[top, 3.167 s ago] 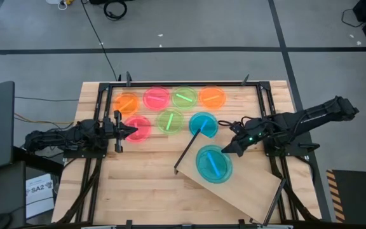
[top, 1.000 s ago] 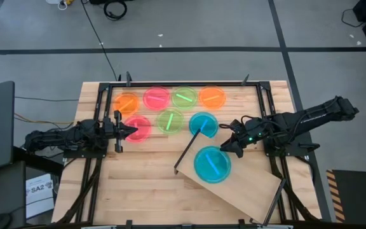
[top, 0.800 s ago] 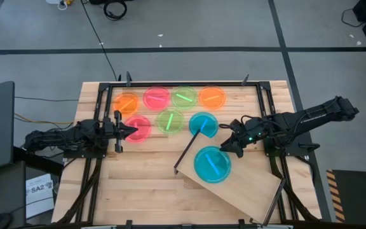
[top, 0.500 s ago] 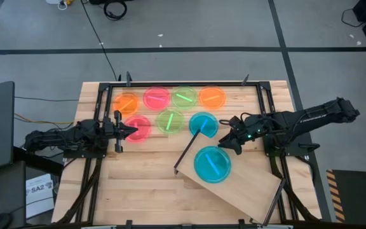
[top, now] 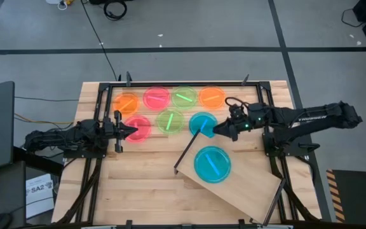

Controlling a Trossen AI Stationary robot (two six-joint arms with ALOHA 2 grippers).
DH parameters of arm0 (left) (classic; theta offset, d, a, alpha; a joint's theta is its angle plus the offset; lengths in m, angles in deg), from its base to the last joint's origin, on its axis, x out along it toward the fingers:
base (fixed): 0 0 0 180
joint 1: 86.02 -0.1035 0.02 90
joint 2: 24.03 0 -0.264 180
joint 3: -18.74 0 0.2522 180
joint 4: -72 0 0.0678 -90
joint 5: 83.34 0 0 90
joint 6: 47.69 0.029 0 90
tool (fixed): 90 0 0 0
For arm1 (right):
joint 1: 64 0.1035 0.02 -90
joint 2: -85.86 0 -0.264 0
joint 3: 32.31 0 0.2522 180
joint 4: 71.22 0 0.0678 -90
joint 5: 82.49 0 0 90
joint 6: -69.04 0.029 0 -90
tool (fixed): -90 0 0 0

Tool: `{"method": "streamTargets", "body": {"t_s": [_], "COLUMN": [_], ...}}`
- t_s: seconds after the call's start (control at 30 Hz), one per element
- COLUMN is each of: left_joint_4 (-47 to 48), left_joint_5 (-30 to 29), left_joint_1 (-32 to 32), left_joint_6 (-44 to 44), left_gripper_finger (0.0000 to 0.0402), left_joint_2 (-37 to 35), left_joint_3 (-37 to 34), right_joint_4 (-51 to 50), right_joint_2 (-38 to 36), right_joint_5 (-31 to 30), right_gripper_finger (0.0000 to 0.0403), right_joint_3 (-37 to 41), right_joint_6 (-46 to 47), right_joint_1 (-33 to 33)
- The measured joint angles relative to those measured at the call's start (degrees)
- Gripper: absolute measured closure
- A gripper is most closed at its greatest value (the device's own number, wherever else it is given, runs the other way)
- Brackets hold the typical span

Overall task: Place and stack plates onto a shelf
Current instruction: Put the transparent blue plate on the shelf

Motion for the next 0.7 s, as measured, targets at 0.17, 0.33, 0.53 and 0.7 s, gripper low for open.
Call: {"method": "streamTargets", "body": {"t_s": [0.17,0.33,0.53,0.7], "left_joint_4": [0.0,0.0,0.0,0.0], "left_joint_5": [0.0,0.0,0.0,0.0], "left_joint_1": [0.0,0.0,0.0,0.0], "left_joint_6": [0.0,0.0,0.0,0.0], "left_gripper_finger": [0.0392,0.0392,0.0392,0.0392], "left_joint_2": [0.0,0.0,0.0,0.0], "left_joint_3": [0.0,0.0,0.0,0.0], "right_joint_4": [0.0,-0.1,-7.0,-18.1], "right_joint_2": [0.0,0.0,0.0,0.0], "right_joint_5": [0.8,3.2,3.5,3.2], "right_gripper_finger": [0.0234,0.0234,0.0234,0.0234], "right_joint_3": [0.0,0.0,0.0,0.0], "right_joint_6": [-0.7,-1.4,-5.3,-5.9], "right_joint_1": [-3.8,-7.7,-12.5,-16.0]}}
